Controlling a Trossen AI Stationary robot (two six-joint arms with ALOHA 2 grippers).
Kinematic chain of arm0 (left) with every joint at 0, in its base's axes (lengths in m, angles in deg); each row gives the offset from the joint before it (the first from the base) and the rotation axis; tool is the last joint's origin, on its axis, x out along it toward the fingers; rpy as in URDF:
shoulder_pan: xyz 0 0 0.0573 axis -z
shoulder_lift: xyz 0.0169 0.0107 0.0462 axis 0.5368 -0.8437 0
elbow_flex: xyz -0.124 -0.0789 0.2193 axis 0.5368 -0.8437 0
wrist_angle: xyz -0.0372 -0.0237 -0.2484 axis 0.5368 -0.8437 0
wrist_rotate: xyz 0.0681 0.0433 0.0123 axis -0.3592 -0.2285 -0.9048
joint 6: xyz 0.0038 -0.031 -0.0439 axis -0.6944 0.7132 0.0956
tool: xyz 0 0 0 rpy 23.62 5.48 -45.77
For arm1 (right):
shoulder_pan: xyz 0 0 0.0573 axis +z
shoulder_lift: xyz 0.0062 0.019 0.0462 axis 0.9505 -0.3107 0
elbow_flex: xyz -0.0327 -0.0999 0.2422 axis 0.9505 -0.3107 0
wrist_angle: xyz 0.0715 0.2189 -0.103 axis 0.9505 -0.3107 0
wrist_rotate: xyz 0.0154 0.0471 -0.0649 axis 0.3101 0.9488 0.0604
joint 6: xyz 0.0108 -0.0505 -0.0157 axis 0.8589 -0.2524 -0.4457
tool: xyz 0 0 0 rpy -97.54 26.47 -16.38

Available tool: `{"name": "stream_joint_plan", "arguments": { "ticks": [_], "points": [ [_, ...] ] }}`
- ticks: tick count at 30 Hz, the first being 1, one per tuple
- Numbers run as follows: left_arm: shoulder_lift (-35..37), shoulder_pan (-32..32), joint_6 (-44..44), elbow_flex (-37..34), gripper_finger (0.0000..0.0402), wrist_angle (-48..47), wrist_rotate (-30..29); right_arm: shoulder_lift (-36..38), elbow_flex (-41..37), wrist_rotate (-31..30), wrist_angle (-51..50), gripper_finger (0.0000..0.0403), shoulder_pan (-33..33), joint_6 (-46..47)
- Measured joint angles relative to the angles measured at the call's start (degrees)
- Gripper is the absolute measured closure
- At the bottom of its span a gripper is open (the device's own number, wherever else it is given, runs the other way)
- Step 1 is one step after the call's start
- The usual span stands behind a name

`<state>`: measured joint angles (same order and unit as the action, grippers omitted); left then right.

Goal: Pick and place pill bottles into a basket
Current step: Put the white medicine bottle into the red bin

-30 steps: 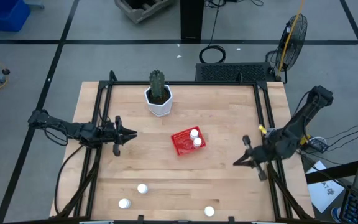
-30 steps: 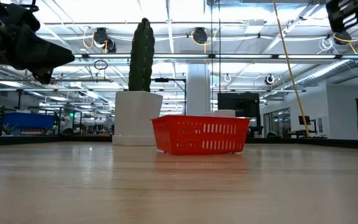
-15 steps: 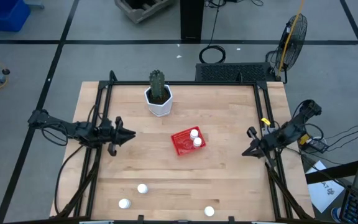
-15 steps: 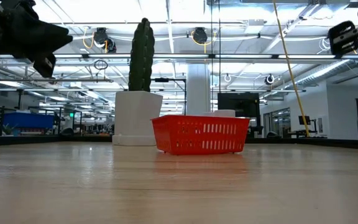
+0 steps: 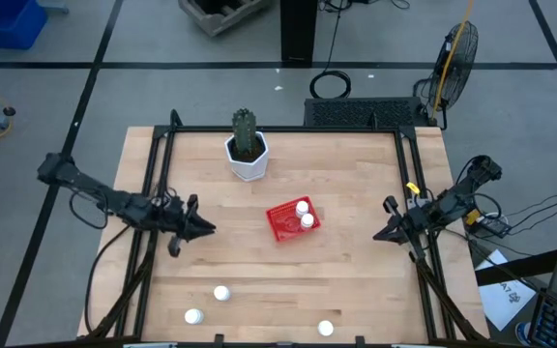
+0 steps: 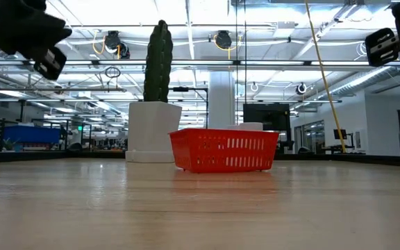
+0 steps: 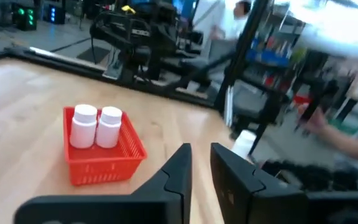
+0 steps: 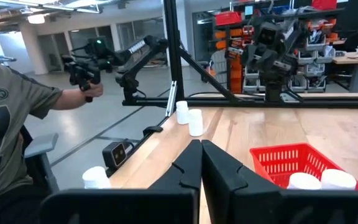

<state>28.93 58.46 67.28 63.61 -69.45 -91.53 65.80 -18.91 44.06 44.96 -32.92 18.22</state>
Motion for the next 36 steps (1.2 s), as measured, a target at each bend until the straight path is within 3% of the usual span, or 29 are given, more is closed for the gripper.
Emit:
{"name": "stream_joint_plan", "arguments": {
  "ticks": [6, 13, 17, 22, 28, 36],
  "points": [
    [-14.8, 6.9, -4.0, 12.4, 0.0394, -13.9, -6.1, 0.0, 0.0, 0.0, 0.0, 0.0403, 0.0, 0.0],
    [-31.3, 15.9, 3.6, 29.4, 0.0398, -25.2, -6.8, 0.0, 0.0, 0.0, 0.0, 0.0403, 0.0, 0.0],
    [-38.7, 21.1, 9.0, 38.5, 0.0389, -35.1, -10.3, 0.0, 0.0, 0.0, 0.0, 0.0403, 0.0, 0.0],
    [-45.8, 23.8, 19.1, 44.4, 0.034, -42.3, -12.1, 0.0, 0.0, 0.0, 0.0, 0.0403, 0.0, 0.0],
    [-52.2, 22.9, 27.6, 44.8, 0.0234, -43.6, -11.1, 0.0, 0.0, 0.1, 0.0, 0.0403, 0.0, 0.0],
    [-53.2, 23.6, 32.3, 44.8, 0.0128, -44.2, -8.1, 0.0, 0.0, 0.1, 0.0, 0.0403, 0.0, 0.0]
  ]
}}
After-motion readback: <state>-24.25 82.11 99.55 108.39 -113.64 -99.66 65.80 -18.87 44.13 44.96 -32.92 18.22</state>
